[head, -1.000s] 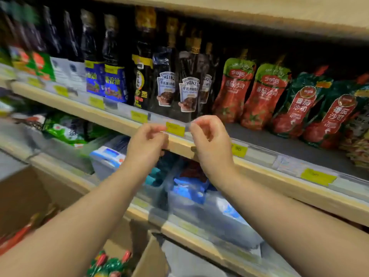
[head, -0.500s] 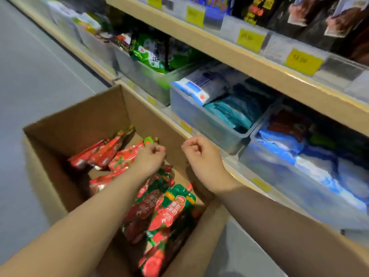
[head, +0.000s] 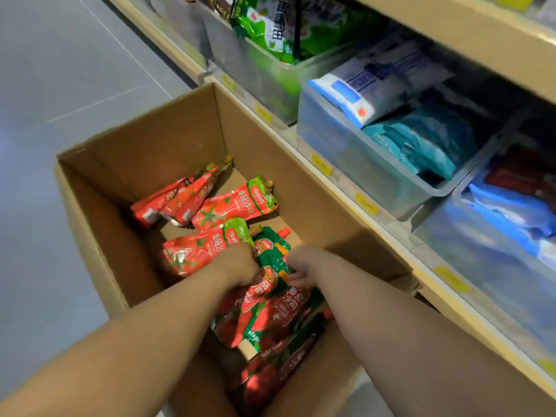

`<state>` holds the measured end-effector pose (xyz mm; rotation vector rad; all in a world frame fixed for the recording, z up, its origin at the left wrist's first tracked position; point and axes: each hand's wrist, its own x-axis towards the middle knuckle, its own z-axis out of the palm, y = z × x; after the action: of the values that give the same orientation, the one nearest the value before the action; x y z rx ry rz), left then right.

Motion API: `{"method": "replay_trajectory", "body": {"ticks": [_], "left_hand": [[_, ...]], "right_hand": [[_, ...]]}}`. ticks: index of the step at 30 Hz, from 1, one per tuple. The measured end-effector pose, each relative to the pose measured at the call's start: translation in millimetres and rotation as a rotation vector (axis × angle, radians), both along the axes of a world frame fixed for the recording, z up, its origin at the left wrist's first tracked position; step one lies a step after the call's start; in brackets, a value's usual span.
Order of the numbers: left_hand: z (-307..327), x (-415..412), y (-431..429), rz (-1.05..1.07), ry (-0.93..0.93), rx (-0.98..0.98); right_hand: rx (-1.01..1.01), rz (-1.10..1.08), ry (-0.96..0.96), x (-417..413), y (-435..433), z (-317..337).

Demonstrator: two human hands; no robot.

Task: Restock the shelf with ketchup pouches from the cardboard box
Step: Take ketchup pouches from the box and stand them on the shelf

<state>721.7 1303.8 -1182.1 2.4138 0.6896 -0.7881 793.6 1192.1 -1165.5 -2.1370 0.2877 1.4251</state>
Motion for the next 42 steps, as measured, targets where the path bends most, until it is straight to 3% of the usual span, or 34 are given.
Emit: {"method": "replay_trajectory", "body": {"ticks": [6, 13, 16, 20, 24, 29, 42], "left_hand": [[-7, 4, 8, 0.143, -0.03, -0.064], [4, 1, 5, 0.322, -0.016, -0.213], [18, 0, 5, 0.495, -0.139, -0.407], [40, 3, 4, 0.651, -0.399, -0.656], [68, 5, -8, 0.617, -0.588, -0.752], [132, 21, -28, 0.64, -0.724, -0.756], [310, 68, -145, 0.366, -0.724, -1.007]], "right_hand": [[-0.03, 0.183, -0.026, -2, -2, -3], [0.031, 0.296, -0.222, -6, 2, 0], [0.109, 0.26, -0.331, -4, -3, 9], [0.342, 0.008, -0.488, -7, -13, 27], [0.449, -0.084, -0.653, -14, -36, 57], [0.571, -0.112, -0.673, -21, -77, 103], [0.662, -0.392, -0.921, -12, -197, 257]]}}
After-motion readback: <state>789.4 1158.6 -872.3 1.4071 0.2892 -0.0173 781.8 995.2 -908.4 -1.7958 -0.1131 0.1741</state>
